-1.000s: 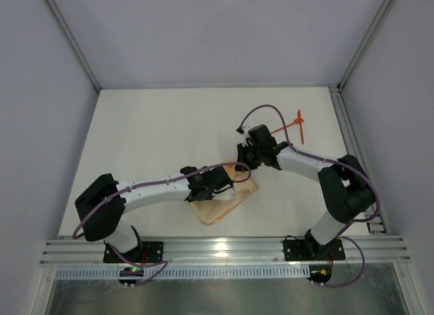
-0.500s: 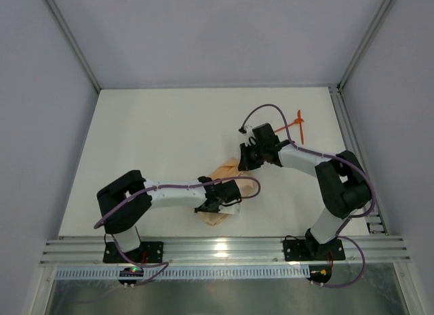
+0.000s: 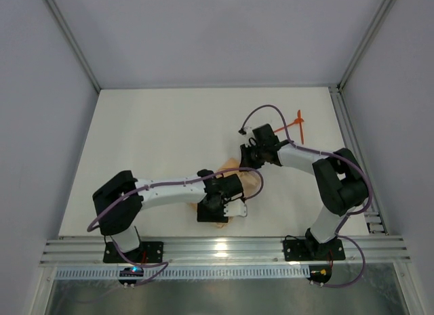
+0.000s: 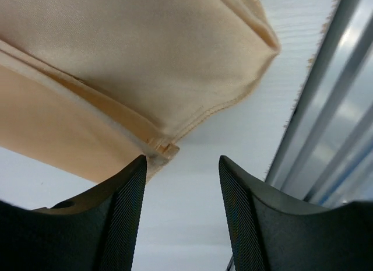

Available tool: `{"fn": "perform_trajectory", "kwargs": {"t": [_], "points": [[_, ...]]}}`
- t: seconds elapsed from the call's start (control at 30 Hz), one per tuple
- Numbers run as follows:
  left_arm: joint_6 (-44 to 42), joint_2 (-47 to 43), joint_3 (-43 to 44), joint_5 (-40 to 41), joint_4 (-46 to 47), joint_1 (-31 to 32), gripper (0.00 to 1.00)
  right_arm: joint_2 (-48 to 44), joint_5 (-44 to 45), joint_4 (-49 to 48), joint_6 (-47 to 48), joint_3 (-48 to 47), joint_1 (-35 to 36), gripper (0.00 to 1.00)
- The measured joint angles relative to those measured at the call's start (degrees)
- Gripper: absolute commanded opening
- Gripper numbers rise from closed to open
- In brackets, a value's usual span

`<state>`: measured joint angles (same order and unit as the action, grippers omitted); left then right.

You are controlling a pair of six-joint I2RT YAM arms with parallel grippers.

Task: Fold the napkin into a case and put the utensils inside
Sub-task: Fold the lower triangle-folded napkin at the center of the board.

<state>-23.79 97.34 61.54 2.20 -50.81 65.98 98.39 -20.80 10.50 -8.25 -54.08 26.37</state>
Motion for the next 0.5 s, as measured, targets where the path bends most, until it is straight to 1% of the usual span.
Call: {"fn": "perform_trajectory", "kwargs": {"t": [0.1,0.17,0.2,0.27,0.33,0.4,0.5], "points": [[0.5,-0.7,5.0,-4.9,-4.3,-0.1,0.54,0.0,-0.2,-0.1,0.3,0.0,0.0,0.03],[0.7,-1.7,8.2,-7.6,-6.4,-0.5,0.49,0.0,-0.2,-0.1,0.6,0.0,0.0,0.03],[1.0,-2.6,9.4,-8.9,-7.1,-1.2,0.44,0.0,-0.2,-0.1,0.7,0.0,0.0,0.03],[1.5,-5.1,10.3,-9.6,-7.5,-3.6,0.39,0.0,-0.3,-0.1,0.9,0.0,0.0,0.03],[2.6,-7.1,9.9,-8.5,-7.2,-6.8,0.36,0.0,-0.4,-0.1,1.1,0.0,0.0,0.03],[3.6,-8.3,8.0,-5.2,-5.5,-10.1,0.36,0.0,-0.4,0.0,1.3,0.0,0.0,0.03],[4.5,-8.3,3.1,-0.5,-2.5,-11.8,0.37,0.0,-0.6,0.5,2.0,-0.2,0.0,0.03]]}}
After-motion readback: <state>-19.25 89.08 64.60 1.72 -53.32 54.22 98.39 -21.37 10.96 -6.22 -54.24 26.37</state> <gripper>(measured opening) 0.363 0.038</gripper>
